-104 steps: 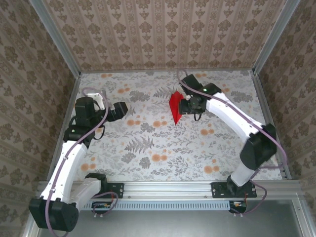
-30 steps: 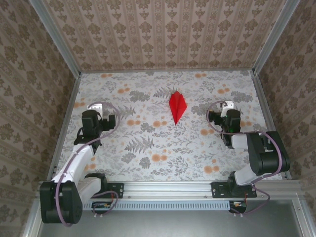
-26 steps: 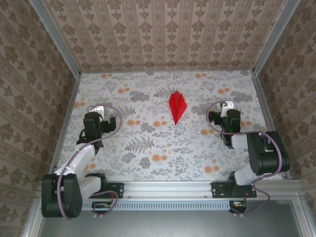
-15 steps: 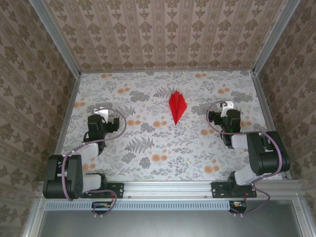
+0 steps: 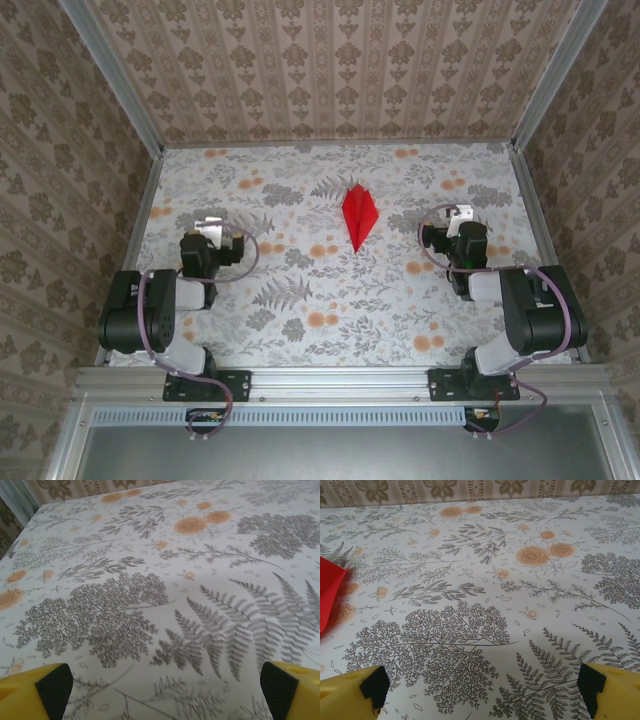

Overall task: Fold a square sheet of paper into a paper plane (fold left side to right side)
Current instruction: Reset both arms

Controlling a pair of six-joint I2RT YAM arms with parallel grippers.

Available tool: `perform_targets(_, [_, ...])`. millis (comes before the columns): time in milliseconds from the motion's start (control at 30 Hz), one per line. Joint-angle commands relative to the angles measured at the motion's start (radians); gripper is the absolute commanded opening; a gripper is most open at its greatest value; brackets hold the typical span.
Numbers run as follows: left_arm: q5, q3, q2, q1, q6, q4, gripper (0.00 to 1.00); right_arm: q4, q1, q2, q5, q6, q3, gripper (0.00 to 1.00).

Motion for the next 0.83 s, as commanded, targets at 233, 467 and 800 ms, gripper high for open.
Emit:
perform_targets(233, [-0.027,0.061,-0.006,0.022,-0.041,-0.032,1.0,0.038,0.005,0.001,0.001,-0.011,0.007,1.0])
perform_targets(467, [-0.027,0.062,-0.004,0.018,-0.037,-0.036,1.0,0.038,0.005,0.001,0.001,-0.011,0.008,1.0])
perform_targets(800, [-0.026,0.062,-0.004,0.018,-0.037,-0.037,1.0,0.038,0.005,0.001,0.001,-0.01,0.009,1.0])
